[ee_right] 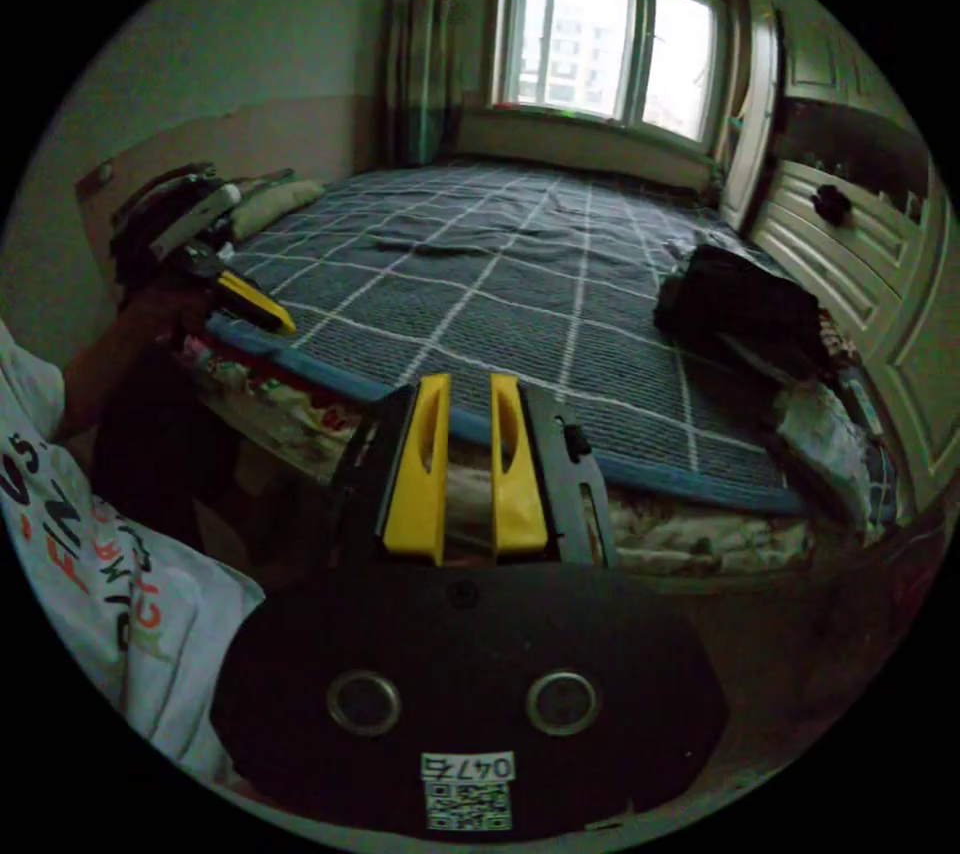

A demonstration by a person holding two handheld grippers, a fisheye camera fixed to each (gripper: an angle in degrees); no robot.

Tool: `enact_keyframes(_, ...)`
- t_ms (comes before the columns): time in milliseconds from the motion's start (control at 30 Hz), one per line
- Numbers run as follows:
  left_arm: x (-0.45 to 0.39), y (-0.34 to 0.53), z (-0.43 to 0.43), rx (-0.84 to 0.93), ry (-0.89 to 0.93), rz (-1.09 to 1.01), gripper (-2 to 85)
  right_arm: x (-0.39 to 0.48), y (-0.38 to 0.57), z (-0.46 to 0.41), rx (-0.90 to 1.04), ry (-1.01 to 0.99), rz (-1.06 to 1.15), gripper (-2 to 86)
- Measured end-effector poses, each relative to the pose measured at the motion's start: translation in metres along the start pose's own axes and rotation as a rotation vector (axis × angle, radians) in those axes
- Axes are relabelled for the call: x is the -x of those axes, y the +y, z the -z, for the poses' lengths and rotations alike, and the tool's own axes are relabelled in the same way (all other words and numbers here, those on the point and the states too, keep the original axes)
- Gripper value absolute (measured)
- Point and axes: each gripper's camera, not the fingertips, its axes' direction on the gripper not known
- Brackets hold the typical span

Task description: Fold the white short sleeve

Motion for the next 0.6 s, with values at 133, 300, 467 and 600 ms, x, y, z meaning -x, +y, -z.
enact_keyframes(133,-0.026,-0.047,-0.038,-0.023,-0.015,-0.039,-1.0,-0.058,-0.003,0.006,-0.005,0.081,-0.034,2.9)
enact_keyframes(300,-0.055,-0.069,-0.083,-0.091,0.007,-0.051,-1.0,-0.115,-0.002,0.015,0.027,0.105,-0.058,3.0)
enact_keyframes(467,-0.064,-0.083,-0.114,-0.215,0.095,0.023,-1.0,-0.177,0.014,0.052,-0.058,0.22,-0.131,2.6)
enact_keyframes(600,-0.075,-0.112,-0.13,-0.15,0.128,0.036,-1.0,-0.237,0.022,0.078,-0.043,0.255,-0.159,3.1)
